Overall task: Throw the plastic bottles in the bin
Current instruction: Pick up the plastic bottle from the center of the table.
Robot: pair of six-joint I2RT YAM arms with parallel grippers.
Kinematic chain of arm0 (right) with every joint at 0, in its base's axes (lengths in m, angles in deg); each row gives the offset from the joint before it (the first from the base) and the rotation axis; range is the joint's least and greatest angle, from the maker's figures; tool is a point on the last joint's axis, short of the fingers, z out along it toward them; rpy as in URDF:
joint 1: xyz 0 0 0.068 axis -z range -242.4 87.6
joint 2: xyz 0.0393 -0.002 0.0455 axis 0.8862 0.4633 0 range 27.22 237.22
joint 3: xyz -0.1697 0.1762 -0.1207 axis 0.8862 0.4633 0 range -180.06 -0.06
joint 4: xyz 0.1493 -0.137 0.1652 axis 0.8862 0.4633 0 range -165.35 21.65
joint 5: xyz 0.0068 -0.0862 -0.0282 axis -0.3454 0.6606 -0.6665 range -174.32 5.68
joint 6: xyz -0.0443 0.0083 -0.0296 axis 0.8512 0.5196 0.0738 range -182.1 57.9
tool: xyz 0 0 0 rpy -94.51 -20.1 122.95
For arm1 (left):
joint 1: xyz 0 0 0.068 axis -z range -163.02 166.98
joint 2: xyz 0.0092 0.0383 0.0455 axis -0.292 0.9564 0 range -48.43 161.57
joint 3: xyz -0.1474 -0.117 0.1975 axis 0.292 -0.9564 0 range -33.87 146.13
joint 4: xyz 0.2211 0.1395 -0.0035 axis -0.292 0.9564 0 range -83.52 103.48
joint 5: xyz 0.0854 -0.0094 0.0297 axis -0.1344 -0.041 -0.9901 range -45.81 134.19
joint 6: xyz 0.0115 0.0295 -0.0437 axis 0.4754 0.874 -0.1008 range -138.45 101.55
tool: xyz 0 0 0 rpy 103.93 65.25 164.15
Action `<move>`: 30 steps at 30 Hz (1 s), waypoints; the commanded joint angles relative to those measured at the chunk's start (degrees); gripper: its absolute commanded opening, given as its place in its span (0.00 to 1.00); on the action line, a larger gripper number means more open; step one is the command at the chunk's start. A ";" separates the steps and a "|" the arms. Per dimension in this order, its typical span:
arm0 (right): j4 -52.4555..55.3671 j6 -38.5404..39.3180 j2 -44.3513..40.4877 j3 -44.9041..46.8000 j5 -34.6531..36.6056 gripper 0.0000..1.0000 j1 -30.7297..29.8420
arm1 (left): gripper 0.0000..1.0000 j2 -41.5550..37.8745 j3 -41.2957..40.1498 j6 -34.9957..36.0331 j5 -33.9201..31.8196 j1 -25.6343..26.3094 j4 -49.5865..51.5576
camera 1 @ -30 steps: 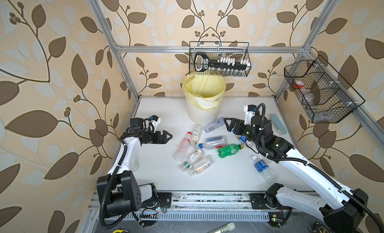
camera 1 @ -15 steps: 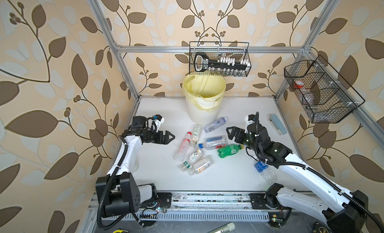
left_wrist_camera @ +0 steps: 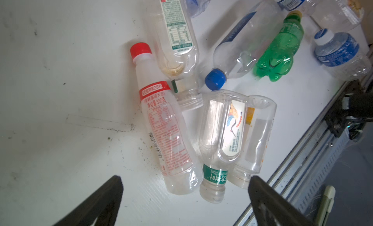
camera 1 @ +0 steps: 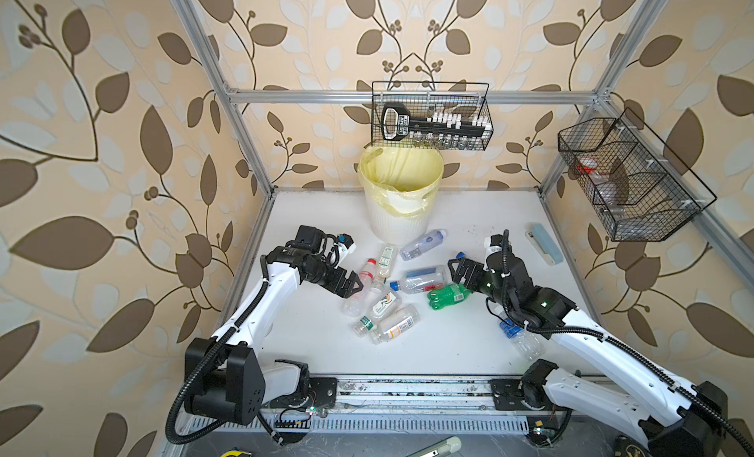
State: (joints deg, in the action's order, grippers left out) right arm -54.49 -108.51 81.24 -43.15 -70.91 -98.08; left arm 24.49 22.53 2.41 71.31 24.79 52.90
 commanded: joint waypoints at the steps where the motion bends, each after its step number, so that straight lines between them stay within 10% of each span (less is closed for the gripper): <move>1: 0.76 -1.55 -0.71 1.82 1.62 1.00 -0.36 | 0.99 2.31 1.56 1.38 -3.74 1.30 2.72; 30: 0.85 -2.09 -1.28 3.66 3.38 1.00 -0.43 | 0.99 9.08 -3.50 -1.40 -12.93 8.77 -1.77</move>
State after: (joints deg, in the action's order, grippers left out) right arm -54.12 -109.69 80.84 -40.25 -68.81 -98.28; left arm 33.47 18.40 1.84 58.48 32.84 51.15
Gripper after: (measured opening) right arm 0.999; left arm 0.989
